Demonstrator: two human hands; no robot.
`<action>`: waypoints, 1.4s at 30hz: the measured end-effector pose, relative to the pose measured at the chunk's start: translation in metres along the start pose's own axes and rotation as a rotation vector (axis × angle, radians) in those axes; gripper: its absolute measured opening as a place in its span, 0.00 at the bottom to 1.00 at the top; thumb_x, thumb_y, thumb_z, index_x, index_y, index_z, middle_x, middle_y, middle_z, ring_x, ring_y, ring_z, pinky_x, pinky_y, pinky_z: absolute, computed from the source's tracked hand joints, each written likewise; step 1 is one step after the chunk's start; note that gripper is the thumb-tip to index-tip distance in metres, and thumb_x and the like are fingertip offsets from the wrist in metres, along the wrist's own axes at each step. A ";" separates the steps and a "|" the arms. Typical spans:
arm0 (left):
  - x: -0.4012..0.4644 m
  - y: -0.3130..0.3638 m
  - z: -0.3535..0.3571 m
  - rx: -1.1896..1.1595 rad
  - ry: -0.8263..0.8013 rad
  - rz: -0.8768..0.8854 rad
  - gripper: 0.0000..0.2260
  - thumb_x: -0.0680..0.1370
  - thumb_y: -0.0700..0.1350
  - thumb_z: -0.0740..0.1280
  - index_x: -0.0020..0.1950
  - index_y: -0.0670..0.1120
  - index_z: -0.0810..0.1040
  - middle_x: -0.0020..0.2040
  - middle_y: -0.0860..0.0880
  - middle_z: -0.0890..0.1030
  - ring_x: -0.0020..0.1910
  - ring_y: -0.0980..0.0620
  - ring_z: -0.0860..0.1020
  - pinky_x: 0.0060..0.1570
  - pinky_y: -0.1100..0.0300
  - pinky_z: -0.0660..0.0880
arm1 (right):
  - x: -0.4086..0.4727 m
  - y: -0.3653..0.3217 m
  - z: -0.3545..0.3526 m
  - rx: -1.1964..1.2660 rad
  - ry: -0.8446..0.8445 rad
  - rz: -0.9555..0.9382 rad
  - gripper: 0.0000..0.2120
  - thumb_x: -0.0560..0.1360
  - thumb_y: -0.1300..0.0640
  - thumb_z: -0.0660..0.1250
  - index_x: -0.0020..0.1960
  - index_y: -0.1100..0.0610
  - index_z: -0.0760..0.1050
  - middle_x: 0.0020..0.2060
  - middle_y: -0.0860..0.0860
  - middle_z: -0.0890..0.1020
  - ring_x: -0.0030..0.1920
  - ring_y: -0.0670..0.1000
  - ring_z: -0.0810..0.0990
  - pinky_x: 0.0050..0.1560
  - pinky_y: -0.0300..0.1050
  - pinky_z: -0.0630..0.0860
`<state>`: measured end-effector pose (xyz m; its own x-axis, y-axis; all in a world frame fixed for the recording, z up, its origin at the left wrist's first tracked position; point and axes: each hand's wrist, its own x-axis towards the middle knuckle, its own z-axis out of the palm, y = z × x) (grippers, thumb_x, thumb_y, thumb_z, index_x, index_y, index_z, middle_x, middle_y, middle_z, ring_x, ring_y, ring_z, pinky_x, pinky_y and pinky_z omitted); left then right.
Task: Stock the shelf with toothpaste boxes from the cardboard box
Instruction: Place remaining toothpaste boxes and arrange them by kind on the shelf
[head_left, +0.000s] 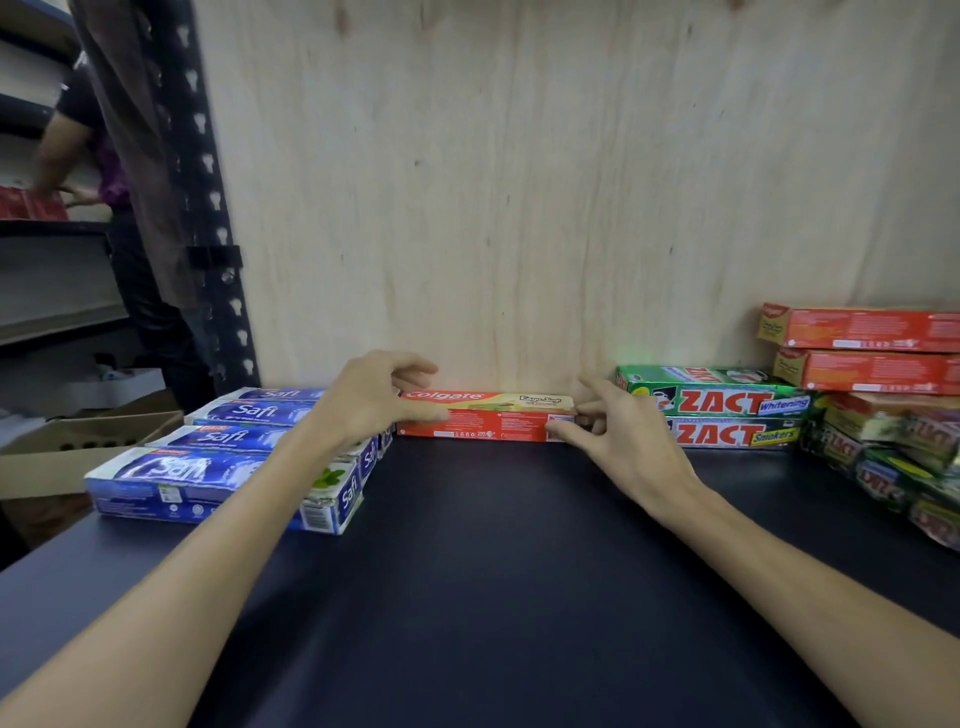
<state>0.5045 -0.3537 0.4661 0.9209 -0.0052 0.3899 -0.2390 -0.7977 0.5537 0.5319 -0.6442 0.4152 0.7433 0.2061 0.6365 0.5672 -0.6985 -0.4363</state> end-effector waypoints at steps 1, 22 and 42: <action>-0.004 0.006 0.000 -0.046 -0.001 0.010 0.29 0.66 0.53 0.83 0.64 0.51 0.81 0.54 0.53 0.84 0.53 0.57 0.82 0.56 0.63 0.77 | -0.003 -0.003 -0.003 0.019 0.024 0.008 0.24 0.73 0.46 0.77 0.66 0.51 0.76 0.47 0.46 0.88 0.36 0.31 0.77 0.41 0.30 0.72; -0.046 0.217 0.171 -0.363 0.140 0.204 0.15 0.79 0.49 0.71 0.64 0.50 0.76 0.57 0.54 0.79 0.55 0.59 0.78 0.52 0.75 0.71 | -0.097 0.085 -0.200 -0.485 0.446 0.130 0.17 0.77 0.44 0.70 0.61 0.52 0.79 0.52 0.50 0.86 0.55 0.58 0.78 0.52 0.56 0.72; 0.052 0.289 0.216 -0.564 0.282 0.147 0.24 0.78 0.47 0.73 0.72 0.48 0.72 0.64 0.52 0.77 0.59 0.58 0.77 0.49 0.74 0.73 | -0.036 0.160 -0.244 -0.032 0.483 0.466 0.36 0.74 0.37 0.72 0.75 0.53 0.68 0.66 0.59 0.73 0.70 0.61 0.64 0.69 0.61 0.66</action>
<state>0.5499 -0.7145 0.4875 0.7681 0.1295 0.6271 -0.5525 -0.3609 0.7513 0.5098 -0.9306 0.4778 0.6613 -0.4467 0.6026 0.2092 -0.6617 -0.7200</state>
